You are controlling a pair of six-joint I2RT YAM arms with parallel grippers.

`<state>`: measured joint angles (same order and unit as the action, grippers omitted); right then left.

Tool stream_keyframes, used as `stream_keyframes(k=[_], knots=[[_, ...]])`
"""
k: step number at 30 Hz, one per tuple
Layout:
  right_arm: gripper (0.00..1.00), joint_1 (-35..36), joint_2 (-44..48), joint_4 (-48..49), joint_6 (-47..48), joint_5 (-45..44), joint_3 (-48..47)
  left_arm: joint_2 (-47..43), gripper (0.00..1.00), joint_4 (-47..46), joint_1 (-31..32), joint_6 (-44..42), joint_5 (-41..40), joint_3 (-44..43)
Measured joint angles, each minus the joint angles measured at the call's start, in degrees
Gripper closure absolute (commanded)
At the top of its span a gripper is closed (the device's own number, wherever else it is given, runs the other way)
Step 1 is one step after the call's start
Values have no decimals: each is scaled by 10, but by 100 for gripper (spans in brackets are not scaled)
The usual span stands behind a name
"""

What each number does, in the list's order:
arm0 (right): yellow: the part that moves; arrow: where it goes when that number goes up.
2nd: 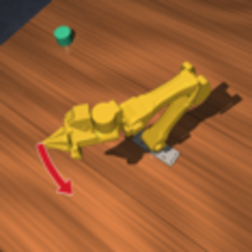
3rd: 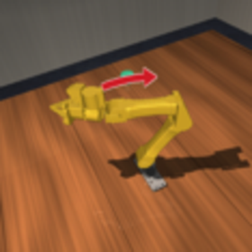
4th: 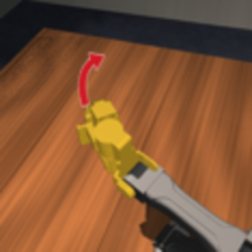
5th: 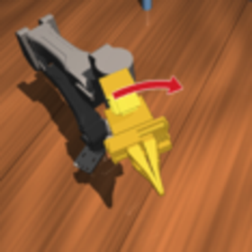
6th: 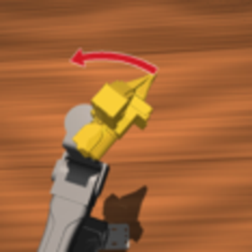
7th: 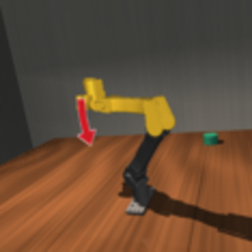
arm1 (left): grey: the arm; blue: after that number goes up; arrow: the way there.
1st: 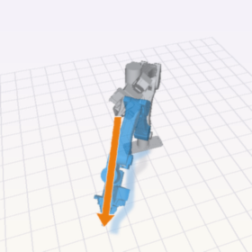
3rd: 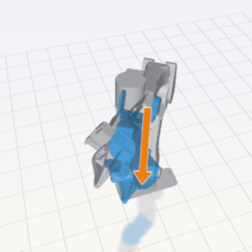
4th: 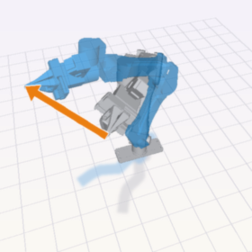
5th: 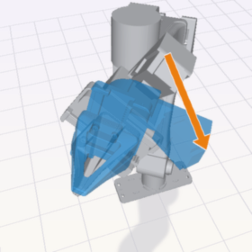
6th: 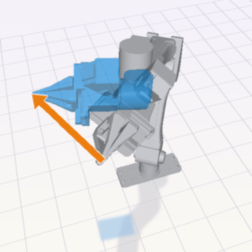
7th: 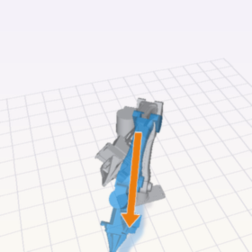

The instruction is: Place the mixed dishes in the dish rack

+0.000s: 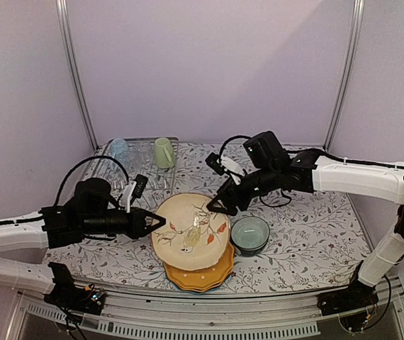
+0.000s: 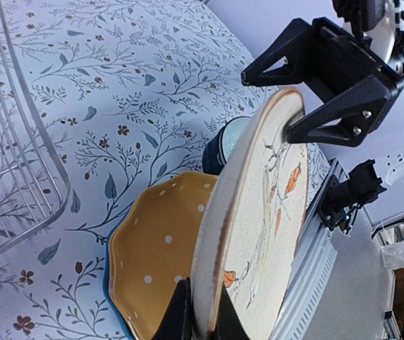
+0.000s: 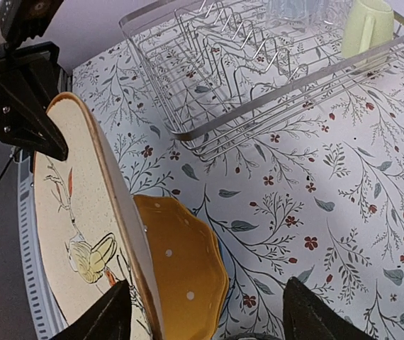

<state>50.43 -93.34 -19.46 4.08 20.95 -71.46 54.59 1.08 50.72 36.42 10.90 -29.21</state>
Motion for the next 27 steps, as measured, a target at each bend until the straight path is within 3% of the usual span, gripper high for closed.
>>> stream_keyframes(k=[4,14,22,27], knots=[[2,-6,26,-17,-14,-24,-17,-5,100,57,-1,-7,-33,-47],[1,-37,110,-37,-61,-66,-79,-10,100,261,-14,-39,-250,-228],[1,-40,94,-50,-70,-75,-76,-11,100,398,-36,-83,-451,-362],[1,-40,77,-50,-72,-73,-71,7,100,455,-91,-116,-551,-427]])
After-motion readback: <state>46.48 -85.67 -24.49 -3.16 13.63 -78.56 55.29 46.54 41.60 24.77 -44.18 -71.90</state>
